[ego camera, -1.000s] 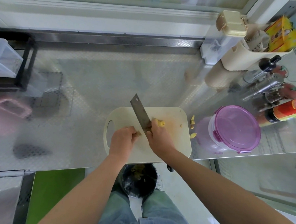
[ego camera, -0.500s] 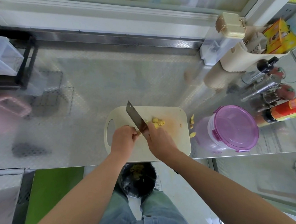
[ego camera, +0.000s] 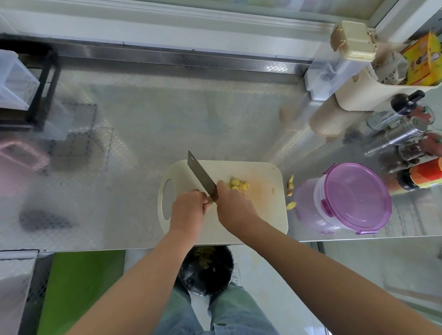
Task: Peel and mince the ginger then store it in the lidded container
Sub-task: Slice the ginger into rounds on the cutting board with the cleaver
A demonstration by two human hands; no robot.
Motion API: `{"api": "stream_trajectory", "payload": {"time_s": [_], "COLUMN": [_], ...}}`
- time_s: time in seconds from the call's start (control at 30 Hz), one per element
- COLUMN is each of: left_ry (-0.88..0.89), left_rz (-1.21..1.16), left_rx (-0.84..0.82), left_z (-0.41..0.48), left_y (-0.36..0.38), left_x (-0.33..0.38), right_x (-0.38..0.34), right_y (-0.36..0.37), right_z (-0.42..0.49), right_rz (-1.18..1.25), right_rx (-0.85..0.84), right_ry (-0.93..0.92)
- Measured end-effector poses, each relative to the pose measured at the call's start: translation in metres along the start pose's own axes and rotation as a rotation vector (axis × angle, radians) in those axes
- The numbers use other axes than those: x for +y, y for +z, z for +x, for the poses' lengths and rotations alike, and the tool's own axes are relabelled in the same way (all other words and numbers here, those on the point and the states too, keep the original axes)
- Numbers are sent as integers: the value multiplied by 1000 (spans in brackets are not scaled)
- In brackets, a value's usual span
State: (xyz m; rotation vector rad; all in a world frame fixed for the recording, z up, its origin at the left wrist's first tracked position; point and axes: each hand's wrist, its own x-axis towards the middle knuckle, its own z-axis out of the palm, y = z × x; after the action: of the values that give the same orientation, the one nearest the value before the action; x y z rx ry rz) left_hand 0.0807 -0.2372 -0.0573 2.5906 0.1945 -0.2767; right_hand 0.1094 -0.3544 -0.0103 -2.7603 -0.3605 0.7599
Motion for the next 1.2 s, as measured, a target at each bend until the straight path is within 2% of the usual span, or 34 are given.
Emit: {"api": "stream_trajectory", "payload": {"time_s": [0.23,0.5,0.77,1.03,1.2], "left_ry": [-7,8,11,11,21], "left_rz": [8,35,56,54,51], "left_rx": [-20,-23,-28,-55,-52], "left_z": [3,2,3,1,3], "left_y": [2,-1,-1,-5,-4], "left_x": [-2,1,0,4,1], "right_x": [12,0,12,-7,10], "right_y": [6,3,7,0,14], "right_z": [-18,-4,-23,3,-21], "right_rz": [-13,-10,-33,-20,4], "right_rx": [-48,8,-43,-16,-22], "right_ry": [30,-6,18,-10,26]}}
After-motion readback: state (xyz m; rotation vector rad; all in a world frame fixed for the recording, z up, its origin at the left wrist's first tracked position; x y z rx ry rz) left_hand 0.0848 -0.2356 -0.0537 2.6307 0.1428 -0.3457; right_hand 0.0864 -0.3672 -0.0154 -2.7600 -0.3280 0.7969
